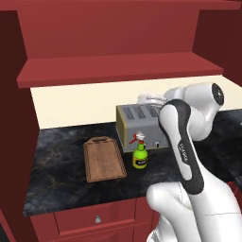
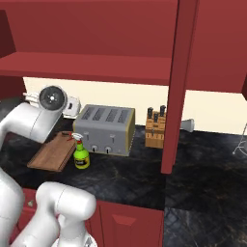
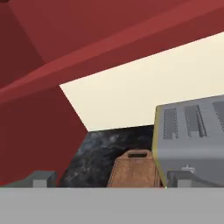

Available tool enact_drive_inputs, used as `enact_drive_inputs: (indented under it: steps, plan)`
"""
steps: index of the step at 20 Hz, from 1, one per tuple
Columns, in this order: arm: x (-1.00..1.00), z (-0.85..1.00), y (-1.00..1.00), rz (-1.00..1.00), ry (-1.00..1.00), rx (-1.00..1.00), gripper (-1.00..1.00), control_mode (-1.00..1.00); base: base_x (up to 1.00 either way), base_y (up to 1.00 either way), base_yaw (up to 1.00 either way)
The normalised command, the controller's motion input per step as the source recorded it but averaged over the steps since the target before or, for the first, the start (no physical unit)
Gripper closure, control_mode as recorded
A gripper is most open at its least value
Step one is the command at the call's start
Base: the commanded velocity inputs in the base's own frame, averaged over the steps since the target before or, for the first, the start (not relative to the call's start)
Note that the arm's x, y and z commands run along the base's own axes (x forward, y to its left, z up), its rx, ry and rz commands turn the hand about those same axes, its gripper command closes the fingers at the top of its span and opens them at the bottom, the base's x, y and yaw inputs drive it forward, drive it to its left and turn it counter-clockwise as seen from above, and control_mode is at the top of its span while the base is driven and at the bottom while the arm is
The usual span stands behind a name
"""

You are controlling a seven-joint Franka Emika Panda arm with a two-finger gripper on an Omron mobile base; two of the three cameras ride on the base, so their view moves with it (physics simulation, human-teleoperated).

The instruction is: Grab the spray bottle from the cabinet, then place it next to the cutting board for sanitizing. Then grab the dish brush from the countertop next to the sink and place it next to the cutting board.

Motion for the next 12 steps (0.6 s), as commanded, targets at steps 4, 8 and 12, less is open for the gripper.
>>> enact_drive_inputs:
  steps: [4, 8, 12]
  plan:
    - [-0.23, 0.47, -0.34, -0.01, 0.54, -0.32, -1.0, -1.0, 0.0, 0.0, 0.0]
    - [-0.7, -0.12, -0.22, -0.04, 0.1, -0.24, -1.0, -1.0, 0.0, 0.0, 0.0]
    - [-0.88, -0.34, -0.27, -0.07, -0.02, -0.16, -1.0, -1.0, 0.0, 0.0, 0.0]
